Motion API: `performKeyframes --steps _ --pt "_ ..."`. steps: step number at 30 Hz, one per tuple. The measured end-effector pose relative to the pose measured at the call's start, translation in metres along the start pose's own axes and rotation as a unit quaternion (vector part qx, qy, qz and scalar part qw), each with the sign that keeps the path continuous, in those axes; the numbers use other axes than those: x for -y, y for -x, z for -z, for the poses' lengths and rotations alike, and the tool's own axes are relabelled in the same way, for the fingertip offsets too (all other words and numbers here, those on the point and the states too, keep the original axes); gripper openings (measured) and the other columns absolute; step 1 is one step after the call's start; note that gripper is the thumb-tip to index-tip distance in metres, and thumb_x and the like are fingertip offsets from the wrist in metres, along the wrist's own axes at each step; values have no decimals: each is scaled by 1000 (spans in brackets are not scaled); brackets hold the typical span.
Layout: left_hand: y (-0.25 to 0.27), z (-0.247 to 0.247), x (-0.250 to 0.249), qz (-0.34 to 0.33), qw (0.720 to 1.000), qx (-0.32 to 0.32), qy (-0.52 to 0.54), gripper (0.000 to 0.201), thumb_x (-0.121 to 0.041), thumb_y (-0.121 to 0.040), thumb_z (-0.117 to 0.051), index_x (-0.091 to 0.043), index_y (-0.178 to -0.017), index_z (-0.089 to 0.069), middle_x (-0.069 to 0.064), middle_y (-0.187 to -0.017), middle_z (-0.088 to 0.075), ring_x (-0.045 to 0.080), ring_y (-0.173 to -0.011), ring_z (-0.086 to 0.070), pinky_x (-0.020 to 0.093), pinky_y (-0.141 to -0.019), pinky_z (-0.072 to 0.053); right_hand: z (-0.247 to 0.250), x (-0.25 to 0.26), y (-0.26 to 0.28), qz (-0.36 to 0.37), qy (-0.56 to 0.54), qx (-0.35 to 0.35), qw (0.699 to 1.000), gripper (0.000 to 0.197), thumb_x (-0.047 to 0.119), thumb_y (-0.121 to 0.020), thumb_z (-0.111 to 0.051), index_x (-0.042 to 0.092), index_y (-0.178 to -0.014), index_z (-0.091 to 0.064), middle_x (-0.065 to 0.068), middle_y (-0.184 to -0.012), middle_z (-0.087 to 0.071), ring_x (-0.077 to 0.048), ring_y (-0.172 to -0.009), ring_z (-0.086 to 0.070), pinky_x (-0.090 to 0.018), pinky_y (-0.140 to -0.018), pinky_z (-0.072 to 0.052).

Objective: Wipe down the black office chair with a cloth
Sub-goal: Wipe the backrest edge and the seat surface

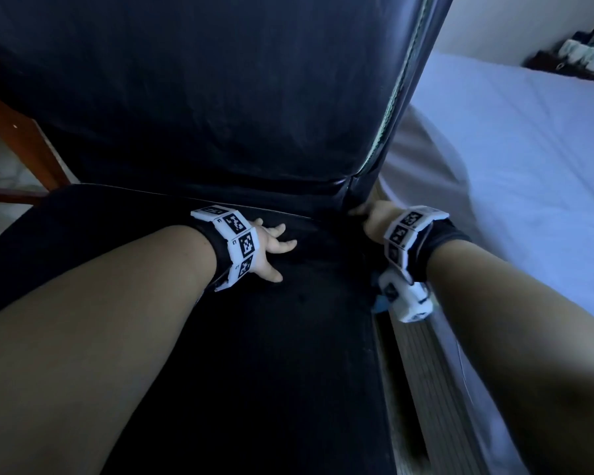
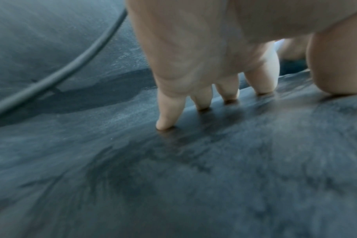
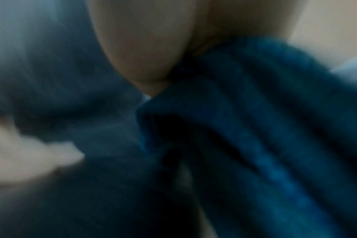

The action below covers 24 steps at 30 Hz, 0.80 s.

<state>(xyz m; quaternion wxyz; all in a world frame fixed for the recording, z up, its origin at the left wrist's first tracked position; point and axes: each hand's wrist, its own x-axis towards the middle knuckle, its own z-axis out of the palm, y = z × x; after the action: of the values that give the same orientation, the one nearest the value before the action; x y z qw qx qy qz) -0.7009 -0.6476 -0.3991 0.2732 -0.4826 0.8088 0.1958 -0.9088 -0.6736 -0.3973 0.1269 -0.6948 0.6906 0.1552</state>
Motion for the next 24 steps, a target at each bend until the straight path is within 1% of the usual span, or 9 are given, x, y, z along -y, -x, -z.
performKeyframes --steps 3,5,7,9,13,15,19,22,24 --pt "2 -1 -1 2 1000 0 -1 72 -49 -92 -45 -39 -146 1 -6 -155 15 25 -143 13 43 -115 -6 4 30 -5 68 -43 -29 996 43 11 -96 -36 29 -133 -48 1 -144 -41 -20 -130 -39 -25 -107 -28" --pt "3 -1 -2 0 1000 -1 -4 72 -49 -92 -45 -38 -146 1 -6 -156 15 26 -143 13 44 -115 -5 3 45 -4 84 -31 9 996 45 11 -97 -36 29 -137 -42 1 -146 -37 -20 -132 -37 -26 -108 -27" --pt "3 -2 -1 -1 1000 -4 -4 72 -49 -92 -45 -38 -146 1 -5 -156 15 26 -143 12 45 -115 -5 2 44 -2 54 -11 31 998 44 11 -98 -35 26 -139 -40 -1 -147 -36 -24 -131 -37 -32 -110 -29" --pt "2 -3 0 -3 1000 -4 -3 73 -51 -91 -45 -39 -146 1 -6 -156 15 26 -143 12 46 -115 -5 2 33 2 29 27 14 999 42 13 -96 -35 24 -136 -45 -3 -142 -43 -27 -126 -43 -40 -106 -36" --pt "-4 -4 2 -10 1000 1 -3 74 -52 -90 -47 -40 -146 0 -6 -156 15 27 -143 11 46 -115 -4 1 23 8 -19 98 31 995 43 12 -91 -50 23 -133 -48 -1 -139 -45 -26 -124 -45 -44 -101 -40" --pt "-4 -5 2 -16 1000 -1 -1 74 -51 -90 -47 -39 -146 0 -6 -155 15 27 -143 12 46 -115 -3 5 32 9 -13 111 9 994 41 14 -92 -51 19 -132 -49 -3 -137 -47 -27 -123 -46 -46 -100 -41" --pt "0 -8 3 -25 1000 -14 -1 73 -50 -91 -46 -38 -146 2 -4 -156 15 26 -143 13 45 -115 -2 6 62 6 18 78 0 997 48 14 -97 -44 16 -143 -32 -7 -147 -35 -30 -132 -36 -44 -108 -33" --pt "10 -6 15 -26 1000 -12 5 78 -46 -91 -50 -33 -147 2 0 -156 15 20 -144 9 36 -115 -3 3 60 17 15 93 -15 995 51 17 -97 -45 19 -145 -28 -4 -148 -28 -30 -134 -30 -39 -109 -30" --pt "19 -4 33 15 1000 -9 -5 84 -48 -88 -54 -35 -147 4 2 -156 16 22 -144 10 37 -115 -2 2 56 29 13 125 -23 992 48 20 -100 -36 22 -146 -23 -1 -147 -23 -27 -135 -24 -35 -108 -27"
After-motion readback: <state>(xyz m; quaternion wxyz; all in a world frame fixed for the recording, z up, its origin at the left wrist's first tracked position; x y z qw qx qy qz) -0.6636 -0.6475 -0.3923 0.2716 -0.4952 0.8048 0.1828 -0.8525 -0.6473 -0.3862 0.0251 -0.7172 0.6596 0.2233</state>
